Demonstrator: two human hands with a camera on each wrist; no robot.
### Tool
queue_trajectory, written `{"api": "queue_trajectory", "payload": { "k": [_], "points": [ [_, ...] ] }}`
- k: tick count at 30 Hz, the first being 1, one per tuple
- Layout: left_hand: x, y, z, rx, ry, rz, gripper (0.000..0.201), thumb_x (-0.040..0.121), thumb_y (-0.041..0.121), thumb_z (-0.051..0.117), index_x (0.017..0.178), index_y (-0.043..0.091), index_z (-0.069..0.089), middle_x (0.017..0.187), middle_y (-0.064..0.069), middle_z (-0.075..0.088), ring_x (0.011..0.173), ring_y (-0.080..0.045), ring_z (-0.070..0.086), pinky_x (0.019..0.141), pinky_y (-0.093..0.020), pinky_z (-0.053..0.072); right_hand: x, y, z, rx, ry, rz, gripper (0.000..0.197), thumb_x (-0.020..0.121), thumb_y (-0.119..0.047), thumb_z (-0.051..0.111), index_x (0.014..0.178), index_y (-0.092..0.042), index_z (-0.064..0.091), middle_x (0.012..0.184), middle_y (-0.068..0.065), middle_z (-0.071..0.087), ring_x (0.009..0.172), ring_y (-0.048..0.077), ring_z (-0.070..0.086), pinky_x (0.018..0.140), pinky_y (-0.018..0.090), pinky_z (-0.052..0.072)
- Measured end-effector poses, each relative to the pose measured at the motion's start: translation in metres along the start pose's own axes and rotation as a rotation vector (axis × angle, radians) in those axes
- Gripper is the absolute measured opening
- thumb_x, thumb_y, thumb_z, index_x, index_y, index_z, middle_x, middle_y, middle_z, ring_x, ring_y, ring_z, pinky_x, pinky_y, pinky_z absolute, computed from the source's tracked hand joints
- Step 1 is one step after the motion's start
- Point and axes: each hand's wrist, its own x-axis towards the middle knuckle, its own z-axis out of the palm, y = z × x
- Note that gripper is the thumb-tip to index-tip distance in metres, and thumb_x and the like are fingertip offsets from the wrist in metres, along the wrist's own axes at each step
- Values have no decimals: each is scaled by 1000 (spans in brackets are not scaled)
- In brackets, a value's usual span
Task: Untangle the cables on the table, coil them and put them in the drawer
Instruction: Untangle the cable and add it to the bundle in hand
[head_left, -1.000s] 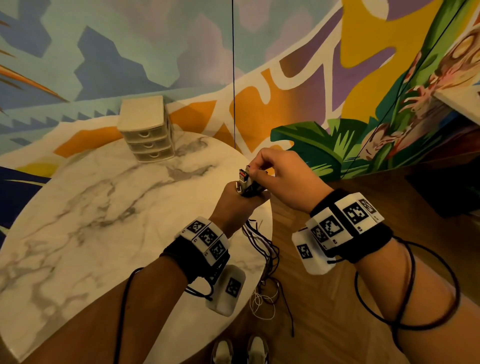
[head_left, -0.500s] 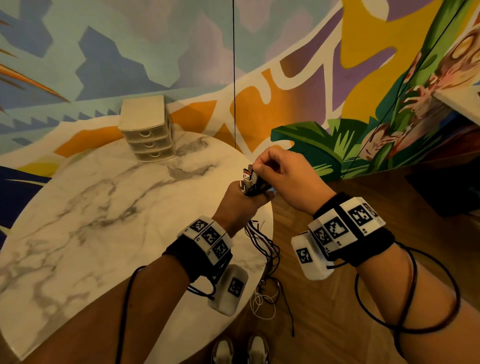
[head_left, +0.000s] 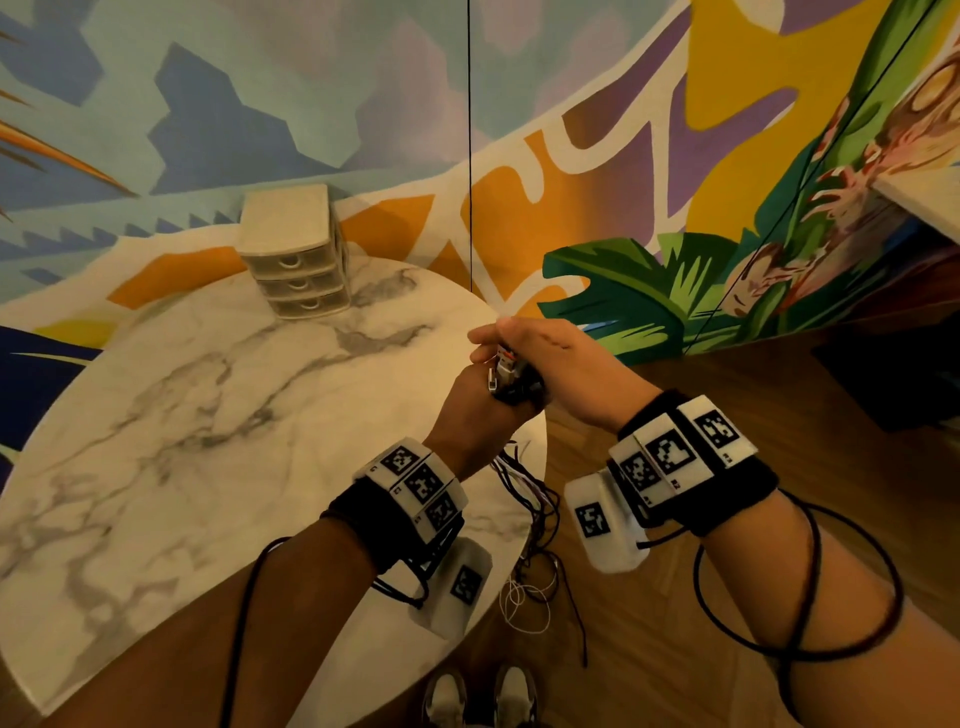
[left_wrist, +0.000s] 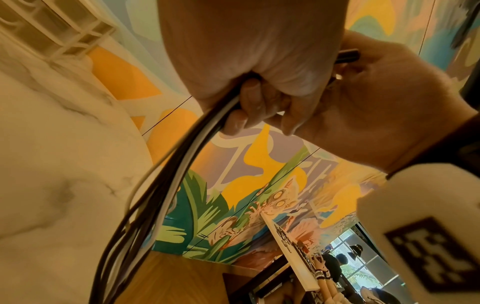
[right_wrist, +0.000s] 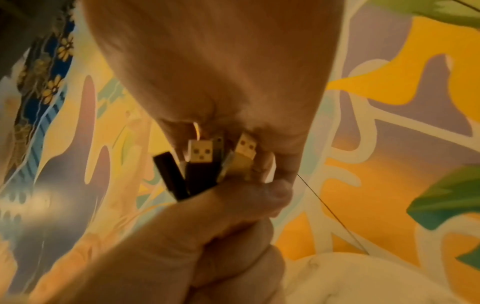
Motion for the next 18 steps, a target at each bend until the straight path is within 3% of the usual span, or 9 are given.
{"api": "queue_trajectory", "payload": {
  "k": [4, 7, 10, 14, 18],
  "points": [
    [3, 3, 4, -70, 27, 8, 33, 81, -7, 64, 112, 1, 58, 96, -2, 66, 86, -2, 65, 75, -18, 51, 4, -2, -2, -146, -15, -43, 35, 99, -34, 43, 108, -11, 69, 106, 0, 69, 101, 11, 61, 90, 26, 46],
    [3, 2, 5, -125, 35, 25, 35, 81, -12, 61, 115, -8, 53, 97, -4, 63, 84, 5, 64, 69, -12, 50, 7, -1, 0, -178, -19, -40, 34, 98, -35, 45, 108, -12, 69, 105, 0, 70, 100, 12, 62, 92, 30, 47],
    [3, -2, 4, -103, 61, 6, 37, 79, -9, 64, 115, -4, 55, 96, -4, 66, 82, 3, 65, 67, -12, 50, 10, 2, 1, -174, -28, -43, 31, 98, -31, 45, 110, -16, 69, 104, -3, 70, 100, 9, 62, 94, 30, 48],
    [2, -6, 4, -45, 84, 0, 36, 78, -4, 68, 110, 8, 56, 101, -5, 67, 91, -10, 66, 75, -21, 54, 11, 4, 2, -179, -38, -33, 29, 99, -28, 45, 109, -16, 69, 102, -3, 70, 99, 10, 63, 94, 31, 48],
    [2, -5, 6, -88, 95, -27, 43, 77, -4, 69, 117, 2, 54, 101, -7, 67, 90, -10, 66, 72, -19, 53, 13, 0, 1, -246, -49, -38, 27, 98, -26, 48, 108, -17, 71, 104, -4, 70, 99, 9, 61, 94, 30, 47]
  ]
}}
